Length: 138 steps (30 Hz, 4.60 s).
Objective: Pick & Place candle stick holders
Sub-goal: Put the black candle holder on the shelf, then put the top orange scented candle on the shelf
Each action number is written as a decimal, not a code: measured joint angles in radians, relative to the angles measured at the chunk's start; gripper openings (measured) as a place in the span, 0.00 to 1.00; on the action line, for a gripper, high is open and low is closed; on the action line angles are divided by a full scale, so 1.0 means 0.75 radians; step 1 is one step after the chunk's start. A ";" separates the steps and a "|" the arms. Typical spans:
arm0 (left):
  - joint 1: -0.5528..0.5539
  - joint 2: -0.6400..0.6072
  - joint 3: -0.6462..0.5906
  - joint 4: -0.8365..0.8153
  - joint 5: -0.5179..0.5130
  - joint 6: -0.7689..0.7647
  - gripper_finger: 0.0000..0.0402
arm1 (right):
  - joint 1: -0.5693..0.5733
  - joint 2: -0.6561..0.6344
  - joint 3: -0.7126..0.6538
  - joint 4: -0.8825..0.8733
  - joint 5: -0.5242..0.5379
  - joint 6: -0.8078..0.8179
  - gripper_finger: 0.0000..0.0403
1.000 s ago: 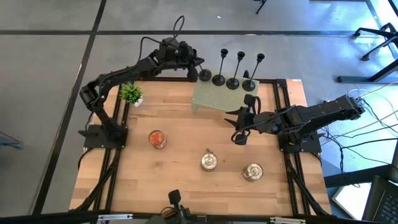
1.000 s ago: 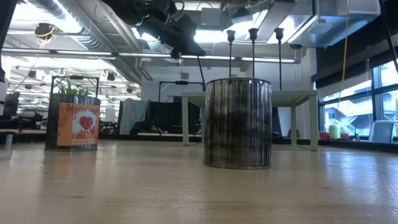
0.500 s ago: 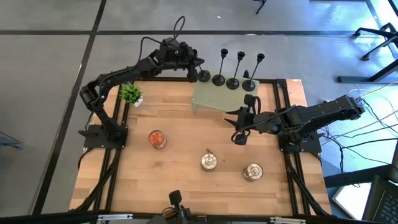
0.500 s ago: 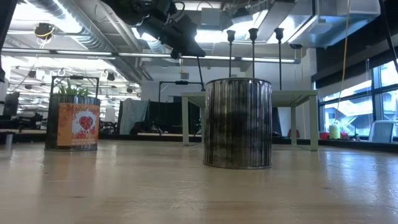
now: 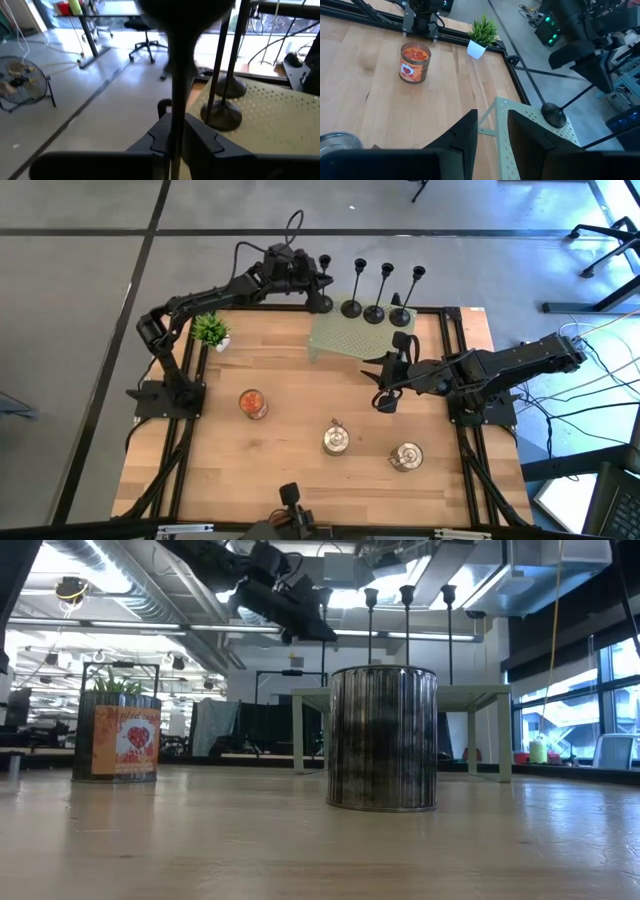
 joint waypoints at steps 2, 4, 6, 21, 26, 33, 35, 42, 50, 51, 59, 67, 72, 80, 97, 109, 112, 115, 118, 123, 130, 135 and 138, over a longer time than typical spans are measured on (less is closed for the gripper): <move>-0.003 0.000 0.000 0.029 0.000 0.001 0.07 | 0.000 0.000 0.000 0.000 0.002 0.000 0.27; -0.007 0.000 0.000 0.064 0.001 0.001 0.04 | 0.000 0.000 0.000 0.000 0.002 0.000 0.27; -0.012 -0.001 0.000 0.075 0.001 0.002 0.02 | 0.000 0.000 -0.001 0.000 0.002 0.000 0.27; -0.057 -0.001 0.000 0.165 0.002 -0.021 0.01 | 0.000 0.000 0.000 0.000 0.002 0.025 0.27; -0.056 -0.001 0.000 0.154 0.002 -0.038 0.01 | -0.001 0.000 0.000 0.000 0.002 0.025 0.27; -0.056 -0.001 0.000 0.154 0.002 -0.038 0.02 | 0.000 0.000 -0.001 0.000 0.001 0.025 0.27; -0.056 -0.001 0.000 0.154 0.001 -0.037 0.02 | 0.000 0.000 -0.001 0.000 0.001 0.025 0.27; -0.047 0.034 0.000 0.168 -0.041 -0.033 0.02 | 0.000 0.000 0.000 0.000 -0.001 0.025 0.27; -0.045 0.064 0.000 0.254 -0.046 -0.032 0.02 | -0.001 0.000 -0.001 -0.001 -0.001 0.025 0.27; -0.045 0.064 0.000 0.258 -0.046 -0.032 0.02 | 0.000 0.000 -0.001 -0.001 -0.001 0.025 0.27; -0.044 0.064 0.000 0.239 -0.046 -0.034 0.03 | -0.001 0.000 -0.001 -0.003 -0.001 0.025 0.27; -0.044 0.064 0.000 0.228 -0.048 -0.101 0.10 | 0.000 0.000 0.000 -0.003 -0.001 0.025 0.27; -0.044 0.064 0.000 0.228 -0.049 -0.103 0.16 | -0.001 0.000 0.000 -0.003 -0.001 0.025 0.27; -0.044 0.065 0.000 0.233 -0.050 -0.071 0.27 | 0.000 0.000 -0.001 -0.005 -0.001 0.025 0.27; -0.010 0.036 -0.001 0.118 -0.083 -0.033 0.40 | 0.000 0.000 -0.001 -0.033 0.001 0.050 0.27; -0.031 -0.249 -0.001 -0.363 -0.082 0.089 0.40 | -0.001 0.000 -0.001 -0.028 0.001 0.066 0.27; -0.048 -0.358 -0.001 -0.551 -0.083 0.096 0.40 | -0.001 0.000 -0.001 -0.028 0.001 0.095 0.27; -0.076 -0.467 -0.001 -0.765 -0.081 0.106 0.40 | -0.001 0.000 -0.001 -0.028 -0.008 0.142 0.27; -0.119 -0.555 -0.001 -0.976 -0.081 0.106 0.40 | -0.001 0.000 -0.001 -0.022 -0.048 0.176 0.27; -0.234 -0.667 -0.075 -1.174 -0.079 0.070 0.40 | -0.001 0.000 -0.001 -0.007 -0.068 0.180 0.27; -0.396 -0.801 -0.384 -1.195 -0.079 -0.032 0.40 | -0.001 0.001 -0.001 -0.008 -0.068 0.180 0.27; -0.481 -0.850 -0.580 -1.231 -0.112 -0.174 0.40 | -0.001 0.001 -0.001 -0.008 -0.068 0.179 0.27; -0.516 -0.849 -0.661 -1.260 -0.129 -0.328 0.40 | -0.001 0.000 -0.001 -0.008 -0.068 0.178 0.27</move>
